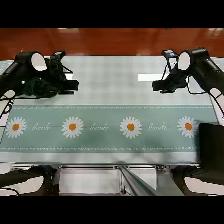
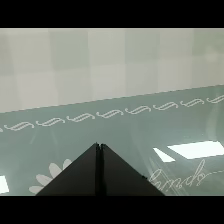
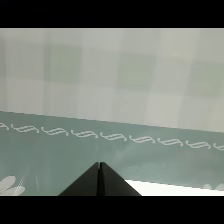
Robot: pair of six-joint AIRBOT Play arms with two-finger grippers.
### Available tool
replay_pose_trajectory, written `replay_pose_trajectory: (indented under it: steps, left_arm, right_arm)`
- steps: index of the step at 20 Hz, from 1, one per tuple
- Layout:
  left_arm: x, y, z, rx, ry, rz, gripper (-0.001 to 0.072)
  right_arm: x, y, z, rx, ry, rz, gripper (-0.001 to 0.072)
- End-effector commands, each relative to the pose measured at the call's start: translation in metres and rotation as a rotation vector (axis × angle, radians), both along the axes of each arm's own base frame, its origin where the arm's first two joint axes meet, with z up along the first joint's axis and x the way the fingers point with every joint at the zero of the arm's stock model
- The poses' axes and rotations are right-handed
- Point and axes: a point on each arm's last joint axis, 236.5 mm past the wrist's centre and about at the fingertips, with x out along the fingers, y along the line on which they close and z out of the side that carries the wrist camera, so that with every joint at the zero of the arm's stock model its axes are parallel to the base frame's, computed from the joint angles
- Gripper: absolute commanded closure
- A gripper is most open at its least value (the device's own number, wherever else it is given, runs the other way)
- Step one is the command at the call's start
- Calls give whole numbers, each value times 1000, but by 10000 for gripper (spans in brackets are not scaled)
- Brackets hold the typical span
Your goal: Fold the shirts.
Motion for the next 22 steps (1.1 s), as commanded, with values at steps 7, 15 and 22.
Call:
replay_pose_trajectory:
  steps: [7,15,22]
  left_arm:
    - [0,0,0,0,1,0,681]
    - [0,0,0,0,1,-1,681]
    - [66,2,48,5,-312,-111,680]
  right_arm:
    - [0,0,0,0,0,1,688]
    - [1,1,0,3,-6,1,688]
    - [32,14,14,55,-153,31,288]
